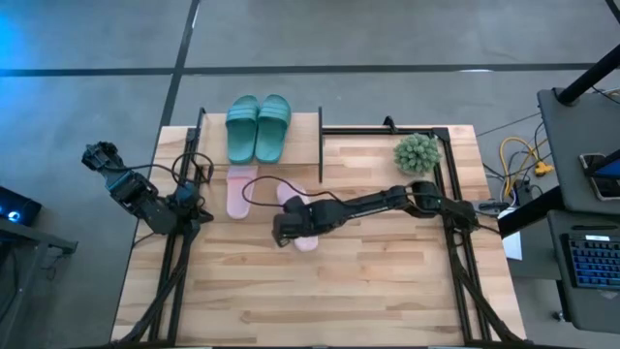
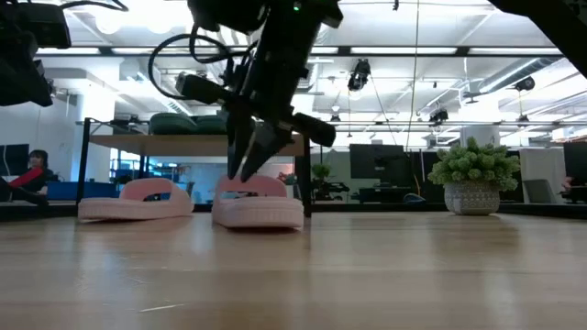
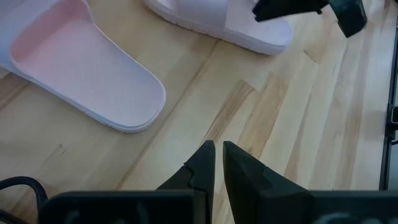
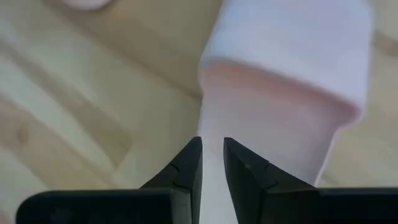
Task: Pick and place slides into the shelf
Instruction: Put the pink slide under the shelf
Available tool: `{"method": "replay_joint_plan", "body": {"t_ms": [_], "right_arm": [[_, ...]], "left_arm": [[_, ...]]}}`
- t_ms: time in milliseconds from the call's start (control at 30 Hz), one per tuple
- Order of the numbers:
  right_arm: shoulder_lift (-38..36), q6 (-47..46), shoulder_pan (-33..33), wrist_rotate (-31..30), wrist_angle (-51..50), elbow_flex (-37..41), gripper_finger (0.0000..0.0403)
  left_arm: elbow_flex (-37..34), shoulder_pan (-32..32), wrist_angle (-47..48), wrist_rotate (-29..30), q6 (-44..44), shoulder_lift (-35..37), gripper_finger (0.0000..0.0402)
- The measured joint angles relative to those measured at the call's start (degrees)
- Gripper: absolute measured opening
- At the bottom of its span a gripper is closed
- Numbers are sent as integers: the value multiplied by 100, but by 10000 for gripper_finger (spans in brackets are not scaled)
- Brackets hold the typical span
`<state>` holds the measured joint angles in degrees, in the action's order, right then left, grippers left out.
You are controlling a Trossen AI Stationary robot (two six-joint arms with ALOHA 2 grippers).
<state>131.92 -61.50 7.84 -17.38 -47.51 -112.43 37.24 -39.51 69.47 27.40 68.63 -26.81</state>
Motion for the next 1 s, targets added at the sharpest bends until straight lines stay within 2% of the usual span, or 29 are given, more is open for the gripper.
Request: {"method": "replay_joint_plan", "body": {"t_ms": [167,400,500,600,733,833,1000], "right_arm": [[-27,-179,113,-496,-292,-273,59],[-39,-1554,94,-747,-2168,-173,59],[-52,-1805,73,-751,-2402,0,59],[-50,-1540,-46,-343,-1987,326,59],[-46,-919,-201,145,-770,748,59],[-46,-848,-248,229,-174,934,59],[-46,-565,-317,73,87,973,59]], "left_arm": [[4,0,0,4,3,0,17],[24,0,-28,7,8,-9,17],[20,0,-28,7,8,-3,17],[11,0,-28,5,3,-4,17],[8,0,-26,6,1,-4,17],[11,0,-20,-1,1,-6,17],[20,0,-17,-44,3,-11,17]]}}
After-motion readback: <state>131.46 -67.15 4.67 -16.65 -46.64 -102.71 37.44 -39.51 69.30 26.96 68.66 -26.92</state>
